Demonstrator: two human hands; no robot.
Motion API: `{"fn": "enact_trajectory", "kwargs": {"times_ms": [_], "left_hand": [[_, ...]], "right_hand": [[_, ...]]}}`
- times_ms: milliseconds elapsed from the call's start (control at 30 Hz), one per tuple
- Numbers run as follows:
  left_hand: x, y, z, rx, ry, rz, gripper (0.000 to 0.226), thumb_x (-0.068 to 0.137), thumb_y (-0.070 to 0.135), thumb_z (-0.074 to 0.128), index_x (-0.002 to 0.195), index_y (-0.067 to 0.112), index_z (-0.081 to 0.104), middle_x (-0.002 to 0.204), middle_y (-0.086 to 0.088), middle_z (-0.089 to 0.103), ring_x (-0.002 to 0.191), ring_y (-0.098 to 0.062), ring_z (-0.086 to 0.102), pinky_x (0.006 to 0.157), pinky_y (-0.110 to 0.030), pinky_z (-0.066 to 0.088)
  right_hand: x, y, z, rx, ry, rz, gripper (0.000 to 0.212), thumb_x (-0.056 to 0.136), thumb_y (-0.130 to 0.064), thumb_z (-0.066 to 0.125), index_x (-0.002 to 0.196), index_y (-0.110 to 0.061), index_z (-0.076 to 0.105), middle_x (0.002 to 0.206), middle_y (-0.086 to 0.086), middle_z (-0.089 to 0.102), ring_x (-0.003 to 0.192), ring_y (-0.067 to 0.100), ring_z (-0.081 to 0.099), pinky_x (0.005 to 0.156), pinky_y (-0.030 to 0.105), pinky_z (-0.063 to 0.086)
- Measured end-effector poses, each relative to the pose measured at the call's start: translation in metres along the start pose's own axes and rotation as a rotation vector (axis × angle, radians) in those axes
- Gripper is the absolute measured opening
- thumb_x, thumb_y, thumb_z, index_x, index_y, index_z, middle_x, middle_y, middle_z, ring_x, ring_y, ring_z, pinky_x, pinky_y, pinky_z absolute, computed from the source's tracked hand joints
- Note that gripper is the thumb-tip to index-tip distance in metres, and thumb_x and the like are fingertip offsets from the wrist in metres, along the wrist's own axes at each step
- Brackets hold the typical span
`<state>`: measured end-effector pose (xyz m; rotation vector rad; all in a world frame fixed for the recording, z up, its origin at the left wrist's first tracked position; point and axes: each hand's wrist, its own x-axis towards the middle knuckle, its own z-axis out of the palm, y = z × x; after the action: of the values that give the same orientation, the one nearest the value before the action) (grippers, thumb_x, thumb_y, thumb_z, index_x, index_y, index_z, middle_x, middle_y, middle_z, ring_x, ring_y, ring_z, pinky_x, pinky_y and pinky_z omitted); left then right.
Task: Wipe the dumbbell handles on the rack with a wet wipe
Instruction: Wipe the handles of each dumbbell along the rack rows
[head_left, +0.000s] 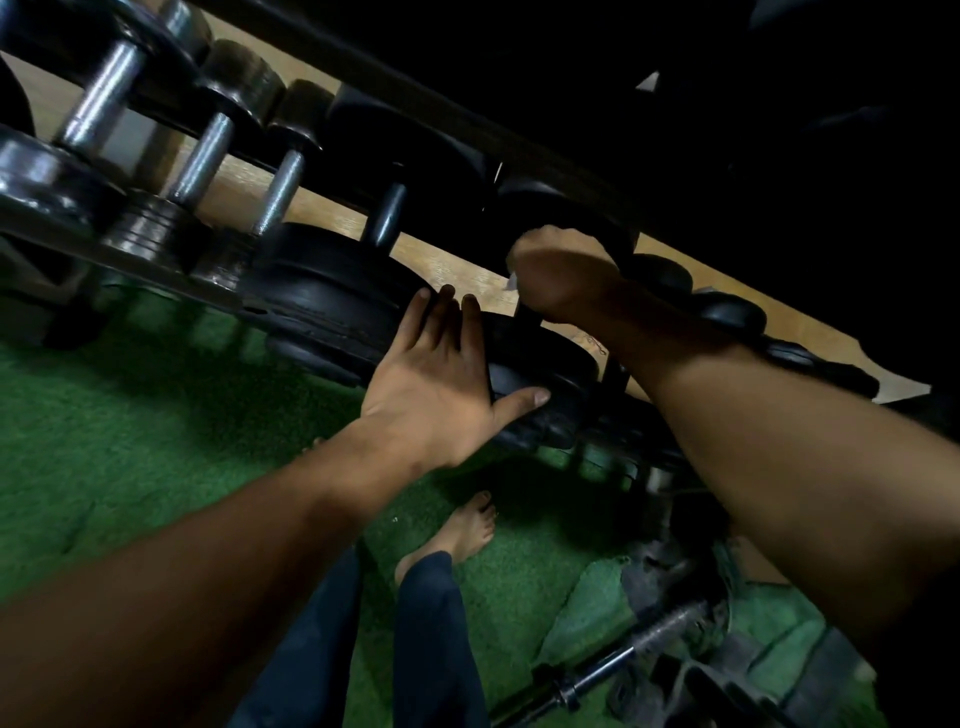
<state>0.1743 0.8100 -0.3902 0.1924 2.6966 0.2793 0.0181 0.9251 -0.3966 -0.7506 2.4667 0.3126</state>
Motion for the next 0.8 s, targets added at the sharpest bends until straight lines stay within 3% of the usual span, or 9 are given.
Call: {"fn": "enact_trajectory", "kwargs": {"times_ms": [133, 267, 400, 533, 733, 800], "left_hand": [[0.0, -0.001, 0.0, -0.012, 0.015, -0.003, 0.123, 0.084, 0.088, 0.001, 0.155, -0.011, 0.014, 0.161, -0.027, 0.03, 0.156, -0.033, 0.014, 0.126, -0.049, 0.004], [0.0, 0.0, -0.003, -0.011, -0.014, -0.008, 0.123, 0.082, 0.088, -0.003, 0.156, -0.01, 0.006, 0.165, -0.025, 0.022, 0.157, -0.032, 0.007, 0.126, -0.048, 0.001], [0.0, 0.001, -0.004, -0.022, -0.022, -0.019, 0.122, 0.082, 0.087, -0.003, 0.157, -0.009, 0.005, 0.165, -0.024, 0.021, 0.158, -0.031, 0.003, 0.126, -0.048, -0.001], [0.0, 0.001, -0.004, -0.023, -0.031, -0.017, 0.122, 0.083, 0.087, -0.001, 0.157, -0.009, 0.005, 0.166, -0.024, 0.02, 0.158, -0.031, 0.003, 0.126, -0.048, -0.002], [-0.001, 0.001, -0.006, -0.012, -0.035, -0.013, 0.121, 0.083, 0.087, -0.003, 0.157, -0.009, 0.003, 0.166, -0.024, 0.019, 0.158, -0.031, 0.003, 0.126, -0.048, -0.001], [0.0, 0.001, -0.006, -0.017, -0.034, -0.009, 0.121, 0.083, 0.087, -0.003, 0.157, -0.009, 0.005, 0.166, -0.023, 0.02, 0.158, -0.031, 0.003, 0.126, -0.048, -0.001]], "right_hand": [[0.008, -0.01, -0.01, -0.151, -0.155, -0.12, 0.021, 0.091, -0.026, 0.057, 0.101, -0.013, 0.071, 0.107, 0.009, 0.07, 0.094, 0.034, 0.068, 0.072, 0.034, 0.049], [0.013, -0.013, -0.011, -0.27, -0.207, -0.108, 0.022, 0.094, -0.029, 0.054, 0.104, -0.018, 0.071, 0.111, 0.005, 0.069, 0.098, 0.03, 0.066, 0.073, 0.033, 0.046], [0.011, -0.016, -0.01, -0.295, -0.204, -0.021, 0.027, 0.092, -0.017, 0.052, 0.112, -0.019, 0.07, 0.12, 0.006, 0.066, 0.108, 0.031, 0.063, 0.074, 0.033, 0.042], [0.012, -0.021, -0.012, -0.35, -0.212, -0.106, 0.024, 0.094, -0.018, 0.05, 0.106, -0.015, 0.071, 0.118, 0.006, 0.069, 0.108, 0.031, 0.065, 0.074, 0.032, 0.041], [0.014, -0.027, -0.016, -0.382, -0.347, -0.194, 0.027, 0.097, -0.021, 0.051, 0.116, -0.012, 0.069, 0.126, 0.006, 0.066, 0.115, 0.03, 0.062, 0.076, 0.03, 0.042], [0.017, -0.027, -0.018, -0.337, -0.405, -0.201, 0.025, 0.096, -0.016, 0.051, 0.11, -0.007, 0.069, 0.123, 0.01, 0.066, 0.111, 0.031, 0.063, 0.076, 0.031, 0.044]]}}
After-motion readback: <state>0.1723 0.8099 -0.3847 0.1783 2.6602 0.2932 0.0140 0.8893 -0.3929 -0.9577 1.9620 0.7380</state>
